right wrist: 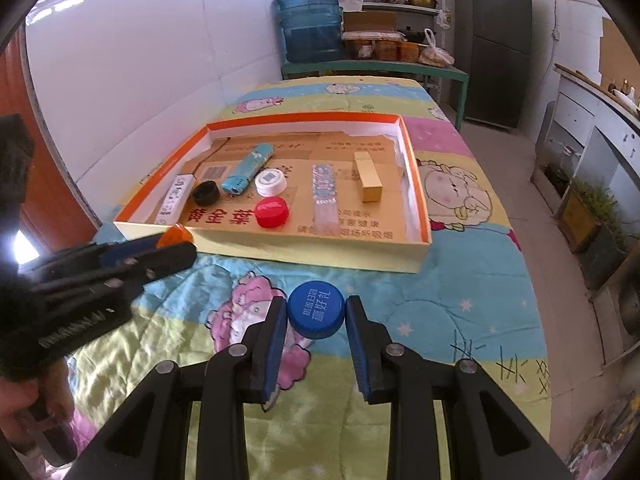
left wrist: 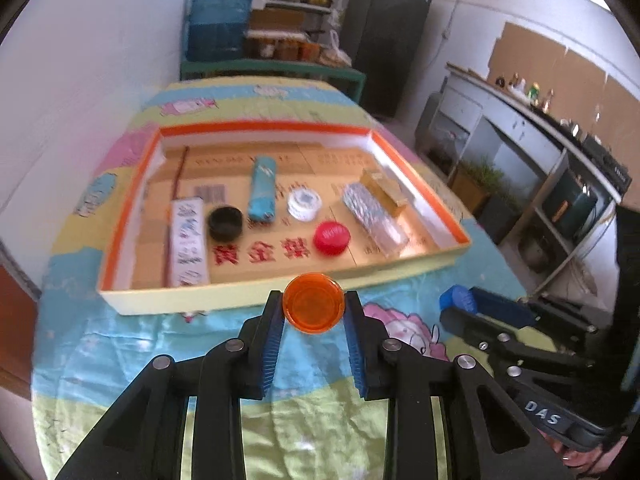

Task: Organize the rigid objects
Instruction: 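Carry the blue cap and orange cap over the tray with both grippers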

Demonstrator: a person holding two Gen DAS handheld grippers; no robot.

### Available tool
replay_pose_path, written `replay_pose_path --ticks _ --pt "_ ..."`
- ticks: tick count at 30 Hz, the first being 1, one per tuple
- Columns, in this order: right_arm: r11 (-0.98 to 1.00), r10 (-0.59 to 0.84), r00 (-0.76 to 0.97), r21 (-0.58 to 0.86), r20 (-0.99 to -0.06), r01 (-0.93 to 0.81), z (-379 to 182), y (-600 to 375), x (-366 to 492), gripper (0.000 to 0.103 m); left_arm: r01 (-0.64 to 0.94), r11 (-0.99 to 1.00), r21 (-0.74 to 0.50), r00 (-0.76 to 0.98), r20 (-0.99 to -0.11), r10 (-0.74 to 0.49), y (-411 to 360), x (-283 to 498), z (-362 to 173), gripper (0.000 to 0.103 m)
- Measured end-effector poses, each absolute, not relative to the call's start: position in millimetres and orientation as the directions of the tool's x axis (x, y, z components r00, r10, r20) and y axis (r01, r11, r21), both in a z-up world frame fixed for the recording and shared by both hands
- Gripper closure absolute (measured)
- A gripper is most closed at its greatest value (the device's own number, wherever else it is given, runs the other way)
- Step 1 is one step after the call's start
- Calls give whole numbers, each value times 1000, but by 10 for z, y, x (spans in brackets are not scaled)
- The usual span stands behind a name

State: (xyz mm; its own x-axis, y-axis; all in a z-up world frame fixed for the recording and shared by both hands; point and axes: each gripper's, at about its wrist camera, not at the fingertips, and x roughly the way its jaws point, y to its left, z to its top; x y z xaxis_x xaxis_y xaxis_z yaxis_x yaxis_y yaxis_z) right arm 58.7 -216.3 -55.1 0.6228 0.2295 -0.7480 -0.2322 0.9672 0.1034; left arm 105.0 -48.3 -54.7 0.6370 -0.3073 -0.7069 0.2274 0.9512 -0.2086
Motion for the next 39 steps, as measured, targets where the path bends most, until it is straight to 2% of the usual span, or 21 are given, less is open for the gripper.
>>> replay_pose_path --ticks 9,25,32,39 --pt "950 270 633 93 -726 -298 -401 -1925 698 73 118 964 -238 693 -676 -252 4 1051 -309 73" --pt "919 324 635 75 -701 -386 -228 -1521 1003 73 49 984 -168 731 -665 -151 338 1386 -183 73" --pt "914 331 627 75 -706 -398 -244 -1409 1209 73 57 981 -183 727 -666 -166 323 1598 -203 73" --pt "929 300 629 71 -717 -362 -347 -1460 1400 73 133 970 -202 690 -684 -237 70 1712 -302 73"
